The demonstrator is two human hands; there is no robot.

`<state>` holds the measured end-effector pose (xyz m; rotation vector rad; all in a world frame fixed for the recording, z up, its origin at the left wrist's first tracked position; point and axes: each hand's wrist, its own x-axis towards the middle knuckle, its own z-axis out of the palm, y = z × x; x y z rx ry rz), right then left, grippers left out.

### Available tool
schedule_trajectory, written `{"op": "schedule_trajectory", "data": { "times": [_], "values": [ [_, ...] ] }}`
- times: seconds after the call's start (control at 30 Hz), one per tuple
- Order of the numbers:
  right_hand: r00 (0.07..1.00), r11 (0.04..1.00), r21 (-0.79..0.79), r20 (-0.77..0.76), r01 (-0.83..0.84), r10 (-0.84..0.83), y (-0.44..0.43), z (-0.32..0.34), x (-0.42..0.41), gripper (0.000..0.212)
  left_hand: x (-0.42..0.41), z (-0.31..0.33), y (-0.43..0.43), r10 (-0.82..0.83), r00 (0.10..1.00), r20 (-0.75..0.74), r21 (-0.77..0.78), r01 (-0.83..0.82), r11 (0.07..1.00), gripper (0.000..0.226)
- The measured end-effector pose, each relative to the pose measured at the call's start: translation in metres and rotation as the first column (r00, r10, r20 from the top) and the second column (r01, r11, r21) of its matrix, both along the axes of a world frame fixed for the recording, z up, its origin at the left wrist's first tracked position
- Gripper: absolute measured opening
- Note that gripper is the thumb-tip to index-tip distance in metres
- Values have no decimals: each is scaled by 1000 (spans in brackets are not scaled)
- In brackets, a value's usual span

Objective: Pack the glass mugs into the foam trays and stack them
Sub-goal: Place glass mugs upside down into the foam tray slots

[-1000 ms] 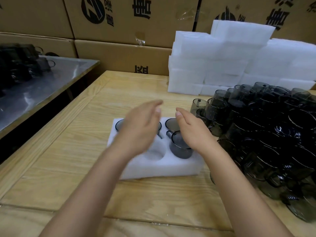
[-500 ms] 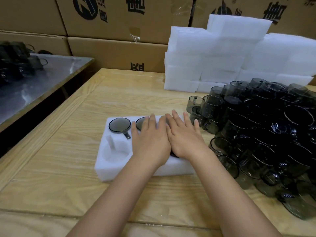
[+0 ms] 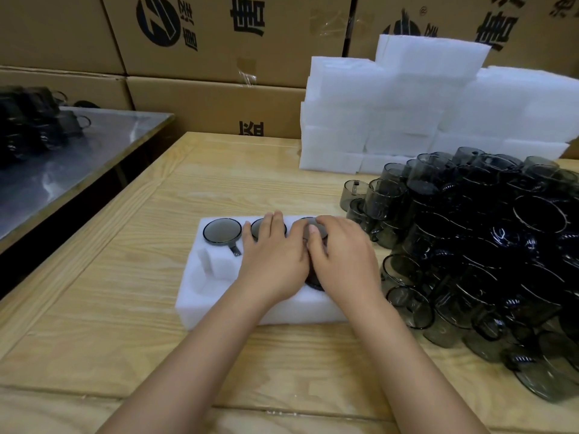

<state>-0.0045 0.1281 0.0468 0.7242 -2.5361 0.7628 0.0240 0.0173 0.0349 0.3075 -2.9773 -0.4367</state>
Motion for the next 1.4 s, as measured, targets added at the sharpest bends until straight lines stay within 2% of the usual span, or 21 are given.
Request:
{"op": "schedule_trajectory", "data": {
  "times": [0.07,0.17,0.2,0.27,0.33,0.4,0.47,0.57,0.8,0.9,1.0,1.07,1.17,1.23,1.3,1.4],
  "values": [
    [984,997,-62,-167,46,-56,9,8,4,24,0,-1,-1,-7,1000,-5,-6,7,1000,45],
    [871,944,-82,-366,321,-328,33,22,0,24,1,-1,-1,-5,1000,-25,-6,5,1000,44],
    [825,898,-46,-376,438,-422,41,27,-3,26,2,-1,0,-6,1000,-30,-8,6,1000,44],
    [766,783,82,-291,616,-573,55,34,-10,33,3,-1,0,-3,999,-43,-5,3,1000,44],
    [727,684,247,-196,687,-658,60,39,-13,33,4,0,0,3,999,-54,11,-3,1000,44],
    [705,610,385,-183,692,-685,59,38,-15,23,6,1,-1,-1,998,-63,40,4,999,44],
    [708,594,428,-177,681,-684,58,36,-18,17,7,3,-2,-25,996,-83,92,33,995,44],
    [721,615,414,-170,671,-672,57,34,-24,14,11,6,-3,-46,988,-145,192,73,979,44],
    [799,726,343,-164,596,-578,56,29,-21,7,11,7,-2,-29,985,-170,244,71,967,45],
    [850,791,311,-196,527,-489,53,31,-16,7,12,9,-2,-22,982,-185,278,74,958,45],
    [933,931,142,-184,337,-310,48,32,-9,9,14,10,-3,-9,974,-225,388,98,916,49],
    [969,984,-7,-170,178,-177,45,31,-3,5,17,10,-4,-18,961,-275,472,151,868,61],
    [990,995,-103,-138,-12,-3,42,27,5,9,22,8,-3,-85,929,-361,473,261,841,83],
    [988,980,-145,-81,-139,128,40,25,7,10,23,8,-2,-97,916,-390,475,290,831,88],
    [975,960,-170,-45,-222,217,37,23,8,11,22,9,-3,-55,906,-419,505,283,816,77],
    [964,932,-253,-18,-262,266,34,20,9,12,22,9,-4,31,869,-494,520,267,812,58]
  ]
}}
